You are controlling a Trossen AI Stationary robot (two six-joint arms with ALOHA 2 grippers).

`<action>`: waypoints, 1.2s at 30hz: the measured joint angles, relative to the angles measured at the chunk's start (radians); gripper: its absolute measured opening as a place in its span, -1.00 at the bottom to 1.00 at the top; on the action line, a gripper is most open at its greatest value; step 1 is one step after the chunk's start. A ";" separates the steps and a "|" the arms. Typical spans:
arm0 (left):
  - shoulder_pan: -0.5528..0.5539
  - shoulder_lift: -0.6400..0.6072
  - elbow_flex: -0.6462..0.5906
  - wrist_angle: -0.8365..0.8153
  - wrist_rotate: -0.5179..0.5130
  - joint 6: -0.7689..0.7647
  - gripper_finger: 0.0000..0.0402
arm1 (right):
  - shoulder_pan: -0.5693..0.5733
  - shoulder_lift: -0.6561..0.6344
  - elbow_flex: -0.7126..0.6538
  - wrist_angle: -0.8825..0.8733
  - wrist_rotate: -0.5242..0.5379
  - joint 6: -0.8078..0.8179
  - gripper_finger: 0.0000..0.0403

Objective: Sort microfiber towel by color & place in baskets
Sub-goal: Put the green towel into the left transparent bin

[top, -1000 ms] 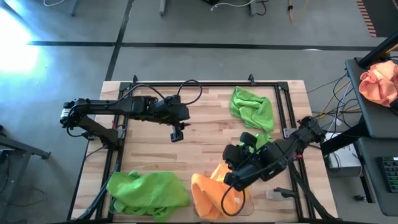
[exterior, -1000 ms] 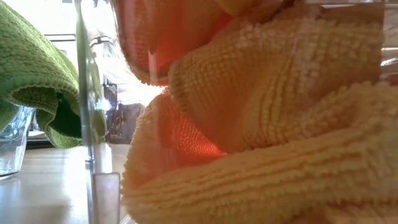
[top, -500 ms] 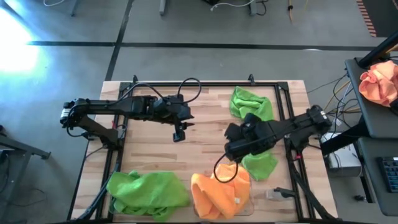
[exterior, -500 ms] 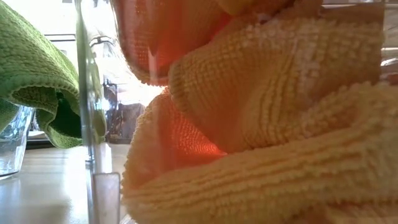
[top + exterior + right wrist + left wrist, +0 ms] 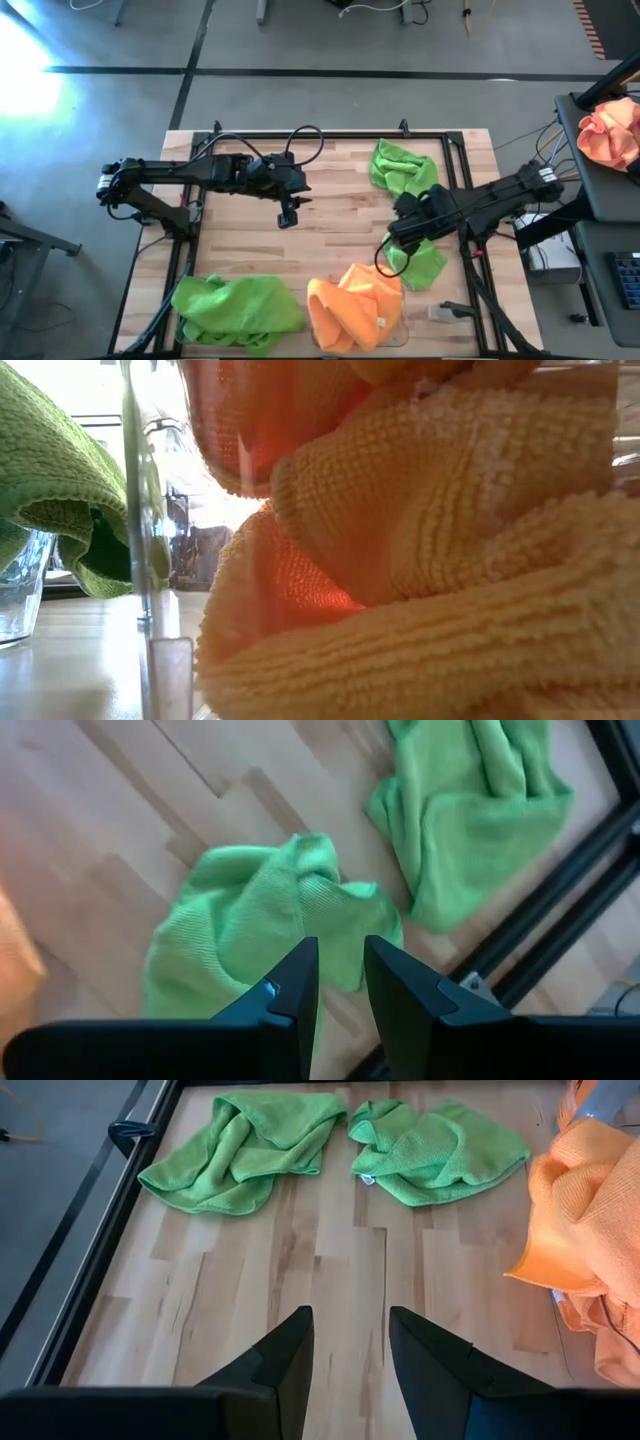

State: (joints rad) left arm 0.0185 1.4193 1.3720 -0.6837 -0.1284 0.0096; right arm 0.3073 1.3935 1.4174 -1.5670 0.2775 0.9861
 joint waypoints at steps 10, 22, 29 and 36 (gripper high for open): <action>0.000 0.000 0.000 0.002 -0.002 -0.019 -0.41 | 0.000 -0.002 -0.201 0.036 -0.129 -0.029 -0.57; 0.000 0.000 0.000 0.002 -0.002 -0.056 -0.41 | 0.002 0.010 -0.298 0.133 -0.125 -0.055 -0.50; 0.000 0.000 0.000 0.002 -0.001 -0.075 -0.41 | 0.002 0.016 -0.356 0.178 -0.149 -0.055 -0.31; 0.000 0.000 0.000 0.003 0.000 -0.080 -0.41 | 0.002 0.016 -0.411 0.274 -0.151 -0.055 -0.30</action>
State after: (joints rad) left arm 0.0185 1.4197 1.3720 -0.6811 -0.1287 -0.0706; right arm 0.3096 1.4094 1.0060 -1.2928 0.1268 0.9314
